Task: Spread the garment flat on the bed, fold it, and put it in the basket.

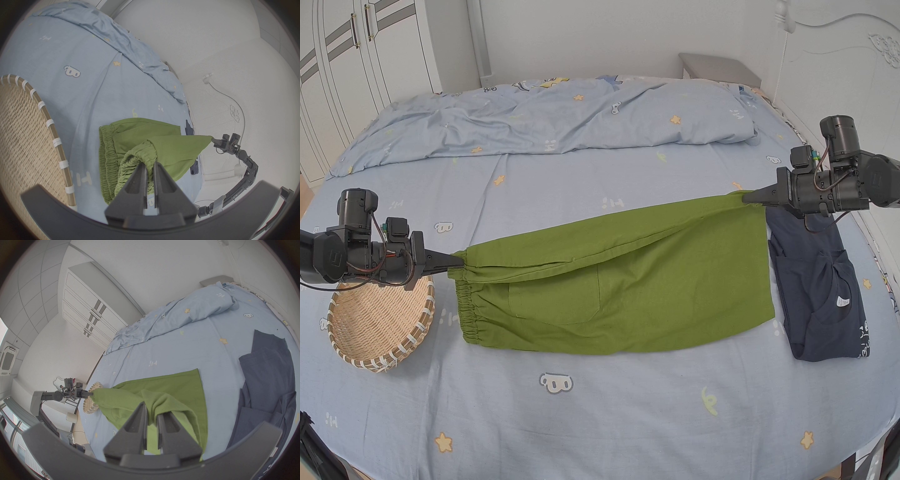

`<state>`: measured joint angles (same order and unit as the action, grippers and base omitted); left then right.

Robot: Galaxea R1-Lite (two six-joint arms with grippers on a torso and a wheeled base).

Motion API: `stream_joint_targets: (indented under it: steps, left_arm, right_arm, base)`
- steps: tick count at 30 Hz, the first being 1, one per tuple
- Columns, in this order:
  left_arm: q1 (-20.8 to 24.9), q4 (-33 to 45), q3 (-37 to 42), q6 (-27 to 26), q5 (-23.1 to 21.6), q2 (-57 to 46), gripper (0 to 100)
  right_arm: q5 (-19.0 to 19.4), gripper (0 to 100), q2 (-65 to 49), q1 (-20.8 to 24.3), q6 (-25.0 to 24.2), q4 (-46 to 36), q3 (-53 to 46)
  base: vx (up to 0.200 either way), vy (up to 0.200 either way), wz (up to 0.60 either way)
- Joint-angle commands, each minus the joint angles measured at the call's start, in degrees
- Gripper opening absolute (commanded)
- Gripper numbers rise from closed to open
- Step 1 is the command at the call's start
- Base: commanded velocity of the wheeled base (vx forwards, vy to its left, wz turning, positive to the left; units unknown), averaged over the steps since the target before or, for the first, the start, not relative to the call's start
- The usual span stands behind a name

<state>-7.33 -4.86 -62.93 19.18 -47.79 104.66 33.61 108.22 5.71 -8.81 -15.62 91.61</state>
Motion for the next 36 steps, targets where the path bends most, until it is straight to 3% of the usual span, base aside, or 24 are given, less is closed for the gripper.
stream_joint_targets:
  steps: [1, 8, 29, 30, 36]
  left_arm:
    - [-0.1, -0.1, -1.7, 0.0, 0.5, 2.4, 0]
    - [-0.6, 0.0, -3.9, 0.0, 0.6, 4.0, 0]
    - [-0.6, -0.1, -5.5, -0.1, 0.9, 7.4, 0]
    - [-0.6, -0.1, -5.5, -0.1, 0.9, 7.4, 100]
    - [-0.4, -0.1, -6.0, -0.2, 0.9, 7.4, 100]
  right_arm:
    - [0.1, 0, 6.5, -1.6, 0.1, 0.4, 5.3]
    - [0.1, 0, 11.1, -1.6, 0.1, -0.3, 11.5]
    - [0.1, 0, 16.9, -1.1, 0.4, 0.9, 13.2]
    - [0.1, 100, 16.9, -1.1, 0.4, 0.9, 13.2]
    - [0.1, 100, 17.8, 0.0, 0.3, 0.9, 13.2]
  base:
    - [0.0, 0.0, 0.0]
    - [0.0, 0.0, 0.0]
    - [0.0, 0.0, 0.0]
    - [0.0, 0.0, 0.0]
    - [0.0, 0.0, 0.0]
